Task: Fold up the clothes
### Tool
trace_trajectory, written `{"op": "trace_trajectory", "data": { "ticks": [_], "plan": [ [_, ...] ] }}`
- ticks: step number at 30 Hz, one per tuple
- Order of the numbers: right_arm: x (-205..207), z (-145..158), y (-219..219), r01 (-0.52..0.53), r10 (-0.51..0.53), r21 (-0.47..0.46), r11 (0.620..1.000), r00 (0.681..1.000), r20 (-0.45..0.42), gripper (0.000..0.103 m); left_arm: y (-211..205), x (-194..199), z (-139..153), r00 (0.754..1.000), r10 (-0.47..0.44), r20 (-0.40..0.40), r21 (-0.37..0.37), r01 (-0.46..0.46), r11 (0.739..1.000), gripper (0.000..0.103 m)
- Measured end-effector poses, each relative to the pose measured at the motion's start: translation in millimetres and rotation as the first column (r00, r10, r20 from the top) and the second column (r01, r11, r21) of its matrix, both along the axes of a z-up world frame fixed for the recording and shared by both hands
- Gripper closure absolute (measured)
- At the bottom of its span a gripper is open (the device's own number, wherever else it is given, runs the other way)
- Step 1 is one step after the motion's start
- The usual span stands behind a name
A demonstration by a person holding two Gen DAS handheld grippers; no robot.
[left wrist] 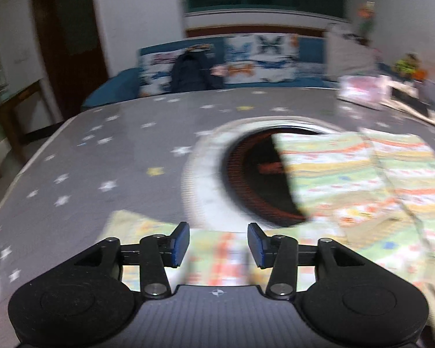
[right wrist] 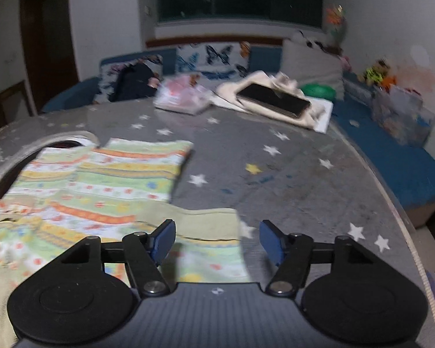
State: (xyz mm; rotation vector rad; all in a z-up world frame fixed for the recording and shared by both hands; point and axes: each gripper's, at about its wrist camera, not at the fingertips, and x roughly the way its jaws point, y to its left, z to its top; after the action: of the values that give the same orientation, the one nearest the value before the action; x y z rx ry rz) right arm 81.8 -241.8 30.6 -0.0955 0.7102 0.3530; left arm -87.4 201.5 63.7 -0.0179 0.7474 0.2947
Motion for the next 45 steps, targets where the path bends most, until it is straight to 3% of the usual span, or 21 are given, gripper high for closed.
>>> {"op": "trace_trajectory", "data": {
  "ticks": [8, 10, 13, 15, 21, 26, 32, 37, 39, 42, 45],
  "plan": [
    [29.3, -20.4, -0.4, 0.021, -0.018, 0.034, 0.999, 0.997, -0.069, 0.061, -72.0, 12.4, -6.3, 0.972, -0.237, -0.01, -0.059, 0.236, 0.97, 0.048],
    [29.3, -20.0, 1.4, 0.011, -0.008, 0.046, 0.999, 0.998, -0.064, 0.088, -89.7, 15.3, -8.5, 0.957, -0.29, -0.01, -0.073, 0.289, 0.955, 0.047],
    [26.1, -17.2, 5.4, 0.008, -0.007, 0.022, 1.0, 0.999, -0.038, 0.098, -115.0, 20.6, -12.6, 0.933, -0.361, -0.013, -0.089, 0.358, 0.929, 0.046],
    [20.5, -9.7, 2.0, 0.025, -0.025, 0.013, 1.0, 1.0, -0.002, 0.099, -124.4, 22.9, -16.3, 0.921, -0.388, -0.02, -0.09, 0.385, 0.919, 0.045],
    [-2.5, 20.3, -29.3, 0.133, -0.128, -0.028, 0.991, 0.983, 0.132, 0.1, -152.4, 29.8, -27.4, 0.883, -0.467, -0.041, -0.092, 0.462, 0.882, 0.044],
    [-29.8, 33.6, -66.6, 0.28, -0.256, -0.087, 0.956, 0.943, 0.214, 0.1, -158.7, 30.2, -32.2, 0.869, -0.493, -0.046, -0.087, 0.488, 0.869, 0.043],
    [-50.5, 11.7, -98.8, 0.401, -0.381, -0.123, 0.908, 0.911, 0.156, 0.099, -158.6, 30.3, -34.9, 0.864, -0.501, -0.047, -0.09, 0.496, 0.863, 0.041],
    [-51.9, -11.8, -108.4, 0.459, -0.447, -0.174, 0.871, 0.888, 0.103, 0.09, -157.2, 30.0, -35.5, 0.863, -0.503, -0.049, -0.088, 0.497, 0.863, 0.038],
    [-53.0, -7.5, -106.8, 0.449, -0.436, -0.152, 0.881, 0.893, 0.113, 0.088, -157.1, 30.1, -35.7, 0.863, -0.503, -0.051, -0.086, 0.498, 0.863, 0.037],
    [-54.8, 2.1, -93.9, 0.357, -0.345, -0.095, 0.929, 0.93, 0.124, 0.063, -157.3, 30.6, -36.1, 0.864, -0.501, -0.052, -0.085, 0.496, 0.864, 0.036],
    [-47.5, 1.3, -75.5, 0.264, -0.257, -0.063, 0.963, 0.961, 0.101, 0.058, -156.8, 30.7, -36.1, 0.865, -0.499, -0.054, -0.086, 0.494, 0.865, 0.035]
  ]
}}
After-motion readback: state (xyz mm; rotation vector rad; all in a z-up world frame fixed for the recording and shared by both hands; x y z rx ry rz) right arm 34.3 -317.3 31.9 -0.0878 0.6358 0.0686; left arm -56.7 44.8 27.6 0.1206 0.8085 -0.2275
